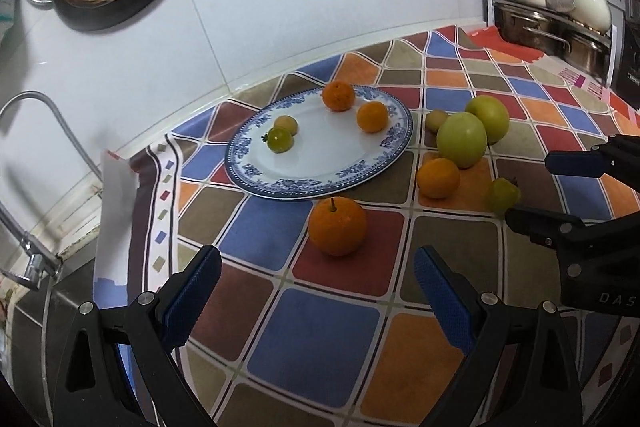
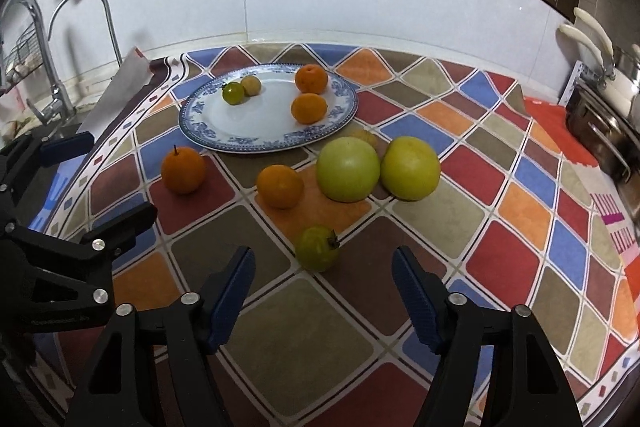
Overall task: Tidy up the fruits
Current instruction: 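Lower the left tool onto the large orange while the right tool grasps a green lime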
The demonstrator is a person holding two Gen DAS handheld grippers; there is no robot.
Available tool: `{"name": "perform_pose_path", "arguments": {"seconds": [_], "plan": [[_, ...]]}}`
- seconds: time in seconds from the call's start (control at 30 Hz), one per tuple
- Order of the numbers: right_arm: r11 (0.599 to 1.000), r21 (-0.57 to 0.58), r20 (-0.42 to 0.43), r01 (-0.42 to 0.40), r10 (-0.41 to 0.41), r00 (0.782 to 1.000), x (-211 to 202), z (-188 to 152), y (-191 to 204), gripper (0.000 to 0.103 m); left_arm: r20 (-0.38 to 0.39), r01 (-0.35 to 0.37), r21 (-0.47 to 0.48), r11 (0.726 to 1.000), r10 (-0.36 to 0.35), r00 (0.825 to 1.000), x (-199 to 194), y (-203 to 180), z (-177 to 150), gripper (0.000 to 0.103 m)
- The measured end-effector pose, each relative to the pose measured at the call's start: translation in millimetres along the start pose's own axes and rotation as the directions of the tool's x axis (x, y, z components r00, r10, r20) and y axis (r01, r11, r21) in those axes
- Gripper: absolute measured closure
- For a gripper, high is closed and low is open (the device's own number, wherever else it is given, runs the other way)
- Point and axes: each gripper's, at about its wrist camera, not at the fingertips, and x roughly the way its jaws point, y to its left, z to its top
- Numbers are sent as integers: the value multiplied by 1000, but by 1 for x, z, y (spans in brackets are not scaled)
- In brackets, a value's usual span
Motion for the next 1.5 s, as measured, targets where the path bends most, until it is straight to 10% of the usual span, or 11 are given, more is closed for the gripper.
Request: {"name": "perform_pose_path", "arguments": {"seconds": [1.5], "plan": [[998,33,-59,-49,51,997,30,11,-4,74,-69,148,-21,989,-149,986,53,-5,15,62]]}}
